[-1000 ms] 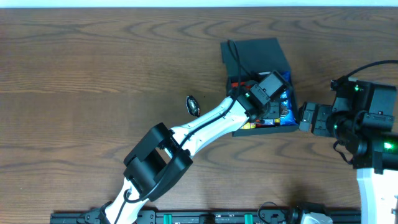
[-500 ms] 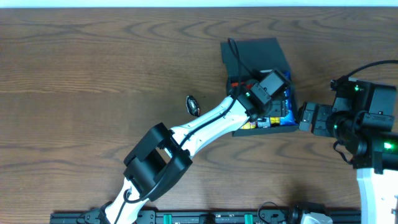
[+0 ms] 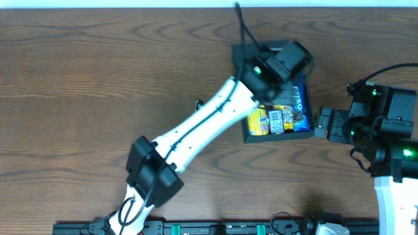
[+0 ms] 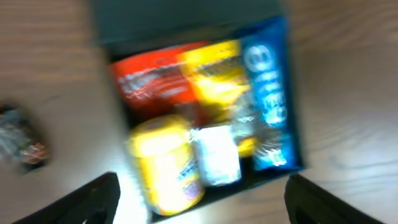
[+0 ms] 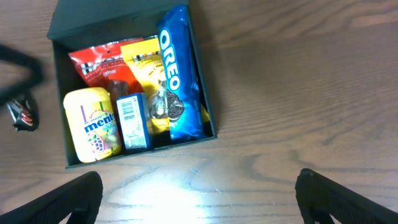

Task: Pack container
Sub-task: 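Open the left gripper and move it to the black candy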

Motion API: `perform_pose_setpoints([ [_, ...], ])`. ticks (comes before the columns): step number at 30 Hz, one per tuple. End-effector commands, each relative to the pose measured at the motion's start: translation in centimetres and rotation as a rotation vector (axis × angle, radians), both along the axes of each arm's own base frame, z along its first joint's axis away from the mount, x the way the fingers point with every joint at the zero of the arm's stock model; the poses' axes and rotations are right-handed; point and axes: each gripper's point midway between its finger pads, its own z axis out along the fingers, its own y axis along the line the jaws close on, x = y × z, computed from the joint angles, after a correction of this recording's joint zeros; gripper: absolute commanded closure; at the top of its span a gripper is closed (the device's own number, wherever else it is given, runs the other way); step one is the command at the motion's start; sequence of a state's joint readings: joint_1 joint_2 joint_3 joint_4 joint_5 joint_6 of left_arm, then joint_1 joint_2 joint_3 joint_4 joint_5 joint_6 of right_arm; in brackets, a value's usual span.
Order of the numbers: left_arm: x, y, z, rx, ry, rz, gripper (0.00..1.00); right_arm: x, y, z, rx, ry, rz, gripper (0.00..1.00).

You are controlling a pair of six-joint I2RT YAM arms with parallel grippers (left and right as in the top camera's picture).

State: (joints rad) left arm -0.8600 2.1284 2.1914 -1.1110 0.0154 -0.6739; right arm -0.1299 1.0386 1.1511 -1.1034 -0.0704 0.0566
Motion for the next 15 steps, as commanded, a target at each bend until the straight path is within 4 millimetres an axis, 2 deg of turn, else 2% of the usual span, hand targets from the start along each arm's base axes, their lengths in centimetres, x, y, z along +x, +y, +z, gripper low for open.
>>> perform_pose_setpoints([
  [1, 1.5, 4.7, 1.4, 0.045, 0.024, 0.061, 0.12, 0.1, -0.2, 0.5, -0.002, -0.013, -0.005, 0.01],
  [5, 1.7, 10.0, 0.4, 0.146, 0.118, 0.083, 0.12, 0.1, -0.2, 0.5, -0.002, -0.013, -0.005, 0.01],
  [7, 1.7, 11.8, -0.2, 0.181, 0.156, 0.101, 0.12, 0.1, -0.2, 0.5, -0.002, -0.013, -0.005, 0.01],
  [11, 1.7, 14.0, -1.4, 0.23, 0.205, 0.112, 0.11, 0.1, -0.2, 0.5, -0.001, -0.013, -0.005, 0.01],
  [15, 1.2, 14.9, -3.5, 0.273, 0.246, 0.105, 0.1, 0.1, -0.2, 0.5, -0.001, -0.013, -0.005, 0.01],
])
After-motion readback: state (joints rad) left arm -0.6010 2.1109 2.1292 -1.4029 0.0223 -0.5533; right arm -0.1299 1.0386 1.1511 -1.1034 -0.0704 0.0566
